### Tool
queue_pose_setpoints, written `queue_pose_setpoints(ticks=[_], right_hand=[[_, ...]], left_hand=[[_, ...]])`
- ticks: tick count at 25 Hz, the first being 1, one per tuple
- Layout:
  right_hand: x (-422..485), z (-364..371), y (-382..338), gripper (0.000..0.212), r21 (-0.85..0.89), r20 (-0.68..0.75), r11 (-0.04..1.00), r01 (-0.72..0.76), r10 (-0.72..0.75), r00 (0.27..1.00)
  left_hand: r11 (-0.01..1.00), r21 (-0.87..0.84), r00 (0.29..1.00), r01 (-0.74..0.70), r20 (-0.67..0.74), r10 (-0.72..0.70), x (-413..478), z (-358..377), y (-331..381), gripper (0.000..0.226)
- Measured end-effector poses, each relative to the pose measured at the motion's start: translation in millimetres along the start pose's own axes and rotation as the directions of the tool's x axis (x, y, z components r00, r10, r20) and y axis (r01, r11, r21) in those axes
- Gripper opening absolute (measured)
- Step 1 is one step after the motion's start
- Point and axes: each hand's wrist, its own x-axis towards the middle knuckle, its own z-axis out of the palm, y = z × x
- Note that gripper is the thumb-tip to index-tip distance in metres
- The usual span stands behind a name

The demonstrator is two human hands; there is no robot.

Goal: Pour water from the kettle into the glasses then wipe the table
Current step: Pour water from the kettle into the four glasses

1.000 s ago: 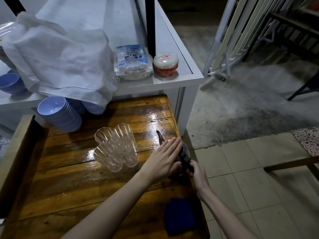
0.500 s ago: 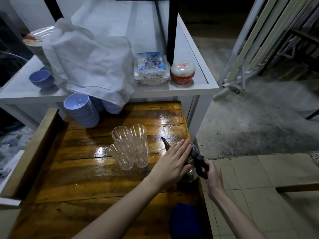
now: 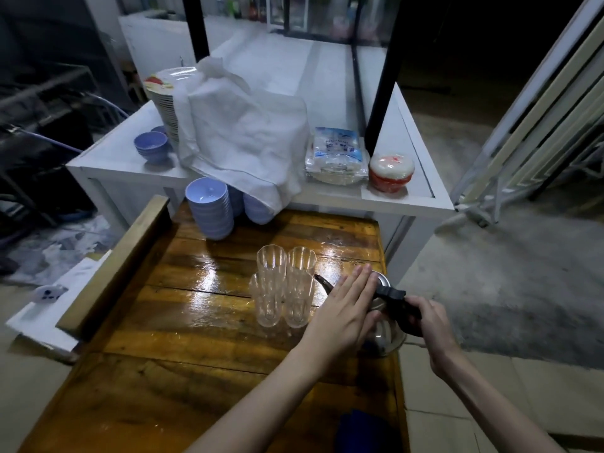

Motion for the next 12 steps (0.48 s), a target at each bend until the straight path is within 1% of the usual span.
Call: queue_pose_setpoints(ticks=[5,9,12], right_hand=[[1,4,-10,0.029,-0.059,0.066,0.998,0.027,-0.023,0.998],[6,4,-15,0.031,-0.102,0.083,0.994,0.045,-0.037,0.996],[6,5,-19,0.028,-0.116,0.083,0.992,0.048,-0.038,0.996]], left_hand=[[0.999,-0.031,0.999,0.037,-0.023,-0.038,-5,0,-6,0.062],[0.996,-0.076,0.998,0.056,-0.012,-0.058,-6,-3,-8,0.061],[0.991,-0.112,0.998,0.068,0.002,-0.068,-7,-6,-9,0.062]])
